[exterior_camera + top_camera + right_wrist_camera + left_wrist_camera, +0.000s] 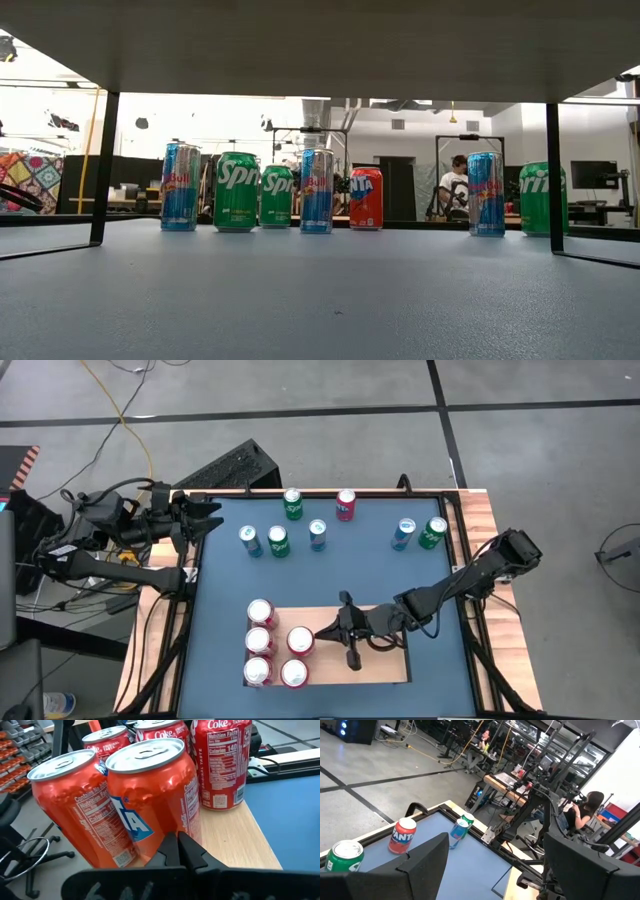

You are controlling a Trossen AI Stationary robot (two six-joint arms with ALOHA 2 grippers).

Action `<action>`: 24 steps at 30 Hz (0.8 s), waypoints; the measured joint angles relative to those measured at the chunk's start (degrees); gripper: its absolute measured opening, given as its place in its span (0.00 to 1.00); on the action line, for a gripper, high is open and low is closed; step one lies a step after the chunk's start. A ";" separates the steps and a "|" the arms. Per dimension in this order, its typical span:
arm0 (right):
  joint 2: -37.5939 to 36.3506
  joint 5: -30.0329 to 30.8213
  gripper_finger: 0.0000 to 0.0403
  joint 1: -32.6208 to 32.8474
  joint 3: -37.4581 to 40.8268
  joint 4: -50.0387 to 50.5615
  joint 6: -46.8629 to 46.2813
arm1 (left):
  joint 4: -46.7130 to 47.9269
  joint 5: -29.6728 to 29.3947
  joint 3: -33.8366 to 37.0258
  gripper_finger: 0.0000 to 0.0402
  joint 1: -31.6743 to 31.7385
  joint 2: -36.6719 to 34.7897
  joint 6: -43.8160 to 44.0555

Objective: Place canned beverage on shelf
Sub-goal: Put the bottom orange soda can on the shelf aligned with the other orange soda can

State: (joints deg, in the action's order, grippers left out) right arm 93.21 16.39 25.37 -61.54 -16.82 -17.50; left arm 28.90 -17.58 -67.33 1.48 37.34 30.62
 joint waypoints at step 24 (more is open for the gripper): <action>0.02 6.27 0.00 2.52 0.00 1.17 -4.98 | 0.07 -0.67 0.02 0.77 0.00 0.00 -0.05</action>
State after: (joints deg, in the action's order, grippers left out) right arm 93.23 22.65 27.88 -61.54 -15.65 -22.48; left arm 28.97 -18.25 -67.31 1.48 37.34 30.58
